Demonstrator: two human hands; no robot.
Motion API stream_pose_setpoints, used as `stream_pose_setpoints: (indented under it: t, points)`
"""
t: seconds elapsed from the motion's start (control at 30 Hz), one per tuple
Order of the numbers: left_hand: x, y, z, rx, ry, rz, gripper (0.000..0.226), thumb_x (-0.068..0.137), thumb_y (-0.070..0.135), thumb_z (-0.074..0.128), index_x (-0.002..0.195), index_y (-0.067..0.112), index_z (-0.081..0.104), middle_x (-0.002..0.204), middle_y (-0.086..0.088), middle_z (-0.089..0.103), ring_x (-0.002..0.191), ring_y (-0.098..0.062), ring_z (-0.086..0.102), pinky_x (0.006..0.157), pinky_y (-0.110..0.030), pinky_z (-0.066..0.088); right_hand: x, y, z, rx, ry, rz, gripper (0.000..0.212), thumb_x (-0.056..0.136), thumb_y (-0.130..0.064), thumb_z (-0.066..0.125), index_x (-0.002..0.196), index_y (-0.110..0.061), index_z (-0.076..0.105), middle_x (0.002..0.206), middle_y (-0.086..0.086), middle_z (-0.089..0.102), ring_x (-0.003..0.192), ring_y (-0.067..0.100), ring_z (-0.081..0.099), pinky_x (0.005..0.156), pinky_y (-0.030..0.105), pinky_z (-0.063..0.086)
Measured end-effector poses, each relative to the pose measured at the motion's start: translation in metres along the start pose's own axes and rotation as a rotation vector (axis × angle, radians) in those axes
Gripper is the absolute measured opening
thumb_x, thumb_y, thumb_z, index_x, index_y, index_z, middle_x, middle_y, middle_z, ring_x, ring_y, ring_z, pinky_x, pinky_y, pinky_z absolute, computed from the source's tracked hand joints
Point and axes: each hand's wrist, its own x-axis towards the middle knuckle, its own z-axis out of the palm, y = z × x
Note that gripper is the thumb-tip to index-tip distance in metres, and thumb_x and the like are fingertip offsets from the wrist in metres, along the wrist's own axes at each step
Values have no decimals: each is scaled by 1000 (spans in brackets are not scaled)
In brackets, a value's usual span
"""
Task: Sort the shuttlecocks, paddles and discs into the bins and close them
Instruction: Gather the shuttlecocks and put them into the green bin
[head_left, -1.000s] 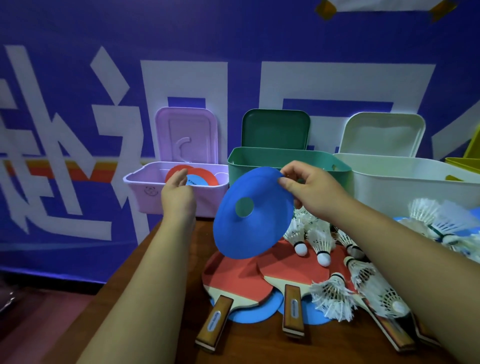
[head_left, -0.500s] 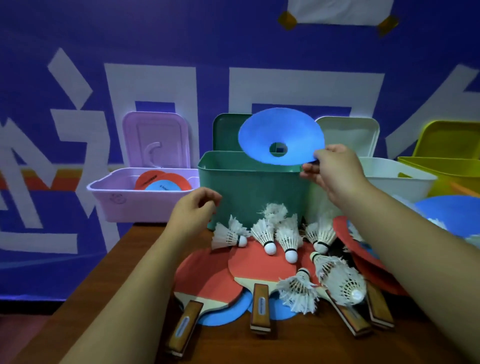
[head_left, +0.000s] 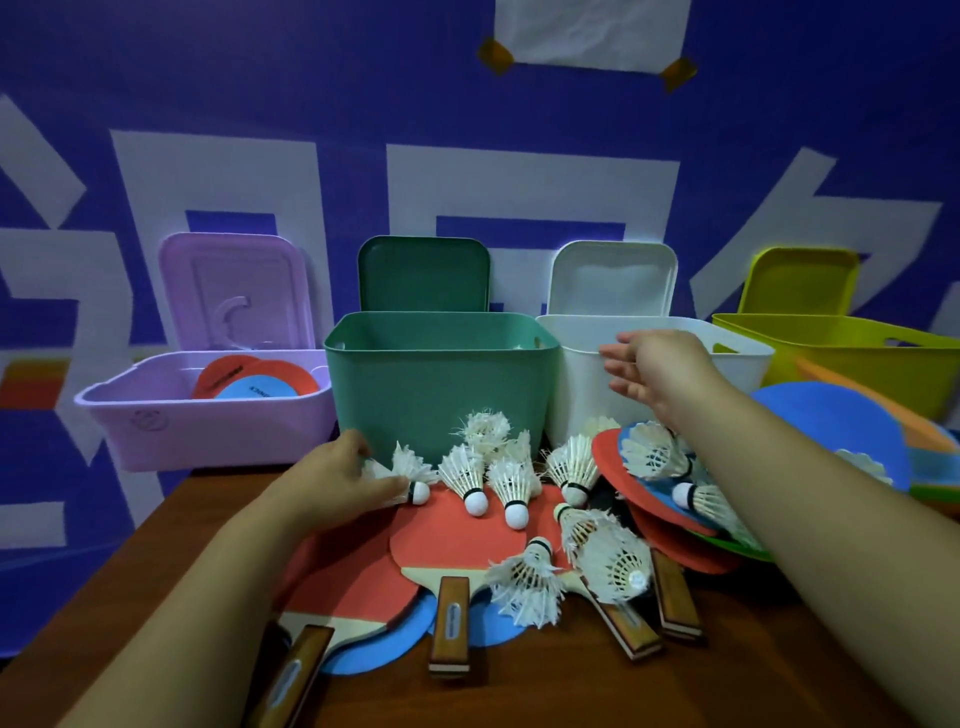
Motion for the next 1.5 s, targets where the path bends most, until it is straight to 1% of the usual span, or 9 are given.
stream_pose_setpoints:
  t: [0.17,0.3,0.43,0.57,0.73,0.9,1.1,1.3,1.5]
  points:
    - [-3,3,-3,-110,34,72,16,84,42,73,97,35,68,94,6,71,82,-7,67,75,-33,57,-29,5,19,-463,-164,-223,27,96,-8,49,106,-19,71,93,-3,81,73,16,67,64,31,54]
    - [-5,2,-5,-271,89,106,12,84,33,71,95,38,72,86,7,74,77,-12,72,77,-42,63,-48,9,43,-859,-393,-444,25,94,-15,57,98,-31,76,89,-14,79,73,2,66,69,25,50]
    - [-9,8,-6,-545,113,138,14,90,22,75,103,26,73,90,-6,73,77,-24,72,72,-48,65,-61,29,66,-1179,-668,-529,24,96,-23,67,115,-34,76,111,-17,75,101,3,69,93,28,55]
    - [-13,15,-18,-784,237,231,10,93,13,77,103,15,75,99,-18,73,77,-8,67,67,-20,56,-66,50,84,-1316,-741,-607,39,97,-27,66,135,-31,66,137,-12,65,125,12,59,105,32,47]
    - [-4,17,-34,-1015,476,229,12,93,16,77,105,18,77,85,-5,72,61,-11,56,56,-24,48,-68,66,100,-1468,-770,-655,51,96,-27,65,146,-26,57,134,-2,56,121,23,58,99,41,50]
    - [15,41,-51,-1294,431,330,28,101,0,62,126,10,69,113,-8,73,100,-20,72,83,-28,60,-64,68,105,-1557,-750,-629,51,95,-24,61,145,-22,55,123,3,48,108,29,60,92,46,54]
    - [41,45,-61,-487,560,394,47,100,18,60,143,37,53,136,13,63,107,-5,68,95,-37,58,-65,67,100,-1455,-715,-631,31,91,-29,71,116,-22,54,104,-3,58,94,22,59,78,40,51]
    - [40,20,-27,-177,834,456,35,87,-5,57,119,9,61,113,-6,57,101,-25,58,87,-32,46,-64,47,86,-1342,-735,-623,33,82,-44,84,90,-27,57,87,-10,62,80,12,60,69,32,50]
    - [28,7,-12,-62,443,610,28,77,11,52,99,25,64,91,12,55,79,-12,53,70,-37,49,-58,23,81,-742,-742,-439,24,87,-30,86,89,-19,65,70,-11,64,61,10,58,60,27,50]
